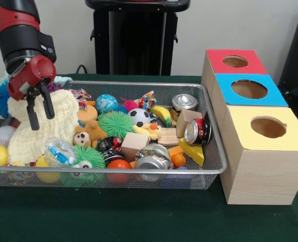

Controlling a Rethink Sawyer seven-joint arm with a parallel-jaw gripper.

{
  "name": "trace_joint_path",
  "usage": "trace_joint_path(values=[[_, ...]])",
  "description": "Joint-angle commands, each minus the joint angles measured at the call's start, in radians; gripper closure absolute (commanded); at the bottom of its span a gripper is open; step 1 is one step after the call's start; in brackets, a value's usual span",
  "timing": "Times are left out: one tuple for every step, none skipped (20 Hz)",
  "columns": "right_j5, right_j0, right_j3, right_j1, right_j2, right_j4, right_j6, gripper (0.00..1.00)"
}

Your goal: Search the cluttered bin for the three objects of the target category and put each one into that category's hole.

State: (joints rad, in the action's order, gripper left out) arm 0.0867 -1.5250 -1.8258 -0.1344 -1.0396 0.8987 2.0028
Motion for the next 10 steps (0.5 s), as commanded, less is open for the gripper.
trace_joint_path(values=[[-0.022,0.002,0.157,0.056,0.028,0.080,-0.061,0.00],[-0.017,0.002,0.162,0.059,0.025,0.084,-0.066,0.00],[-0.010,0.005,0.170,0.054,0.027,0.087,-0.073,0.00],[-0.001,0.005,0.174,0.054,0.026,0.087,-0.079,0.00],[0.008,0.004,0.180,0.057,0.022,0.088,-0.087,0.00],[0.017,0.002,0.185,0.060,0.018,0.089,-0.096,0.00],[0.021,0.000,0.190,0.068,0.014,0.092,-0.102,0.00],[0.016,0.001,0.188,0.067,0.015,0.096,-0.096,0.00],[0.010,0.003,0.189,0.069,0.016,0.101,-0.091,0.00],[0.008,0.005,0.191,0.069,0.017,0.103,-0.089,0.00]])
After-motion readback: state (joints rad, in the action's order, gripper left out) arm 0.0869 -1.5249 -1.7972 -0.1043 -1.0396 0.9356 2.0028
